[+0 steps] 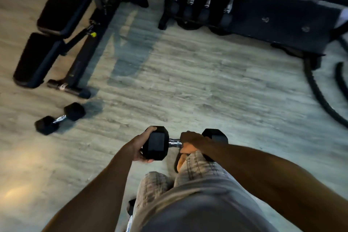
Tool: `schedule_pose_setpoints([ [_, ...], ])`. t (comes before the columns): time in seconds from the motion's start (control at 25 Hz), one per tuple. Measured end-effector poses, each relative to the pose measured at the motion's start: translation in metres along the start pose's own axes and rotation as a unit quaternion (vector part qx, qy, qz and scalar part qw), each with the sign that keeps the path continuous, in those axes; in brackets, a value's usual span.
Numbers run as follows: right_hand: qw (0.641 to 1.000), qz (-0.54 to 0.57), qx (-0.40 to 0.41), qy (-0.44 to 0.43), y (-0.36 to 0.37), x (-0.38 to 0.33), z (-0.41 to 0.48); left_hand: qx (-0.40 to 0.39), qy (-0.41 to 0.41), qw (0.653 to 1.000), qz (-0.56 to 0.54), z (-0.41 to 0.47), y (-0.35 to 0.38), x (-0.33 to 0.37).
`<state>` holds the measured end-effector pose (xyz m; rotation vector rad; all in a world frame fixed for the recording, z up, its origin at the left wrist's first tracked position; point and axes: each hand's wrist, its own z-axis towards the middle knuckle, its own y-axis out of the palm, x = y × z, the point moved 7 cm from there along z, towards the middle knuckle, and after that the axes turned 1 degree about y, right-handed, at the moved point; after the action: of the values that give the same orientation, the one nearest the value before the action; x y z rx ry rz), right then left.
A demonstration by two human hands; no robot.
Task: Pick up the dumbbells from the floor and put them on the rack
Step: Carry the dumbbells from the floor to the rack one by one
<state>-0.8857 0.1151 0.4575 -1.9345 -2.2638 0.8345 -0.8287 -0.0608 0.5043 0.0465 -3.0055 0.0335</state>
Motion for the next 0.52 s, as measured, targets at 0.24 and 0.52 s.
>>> schedule_pose_setpoints([
  [0.24, 0.993, 0.087, 0.057, 0.058, -0.075, 0.088, 0.003, -0.020, 0.004, 0.995, 0.097, 0.016, 0.068, 0.125],
  [0.52, 0.979, 0.149, 0.074, 0.117, -0.174, 0.187, 0.023, -0.058, -0.018, 0.979, 0.196, 0.052, 0.153, 0.277],
])
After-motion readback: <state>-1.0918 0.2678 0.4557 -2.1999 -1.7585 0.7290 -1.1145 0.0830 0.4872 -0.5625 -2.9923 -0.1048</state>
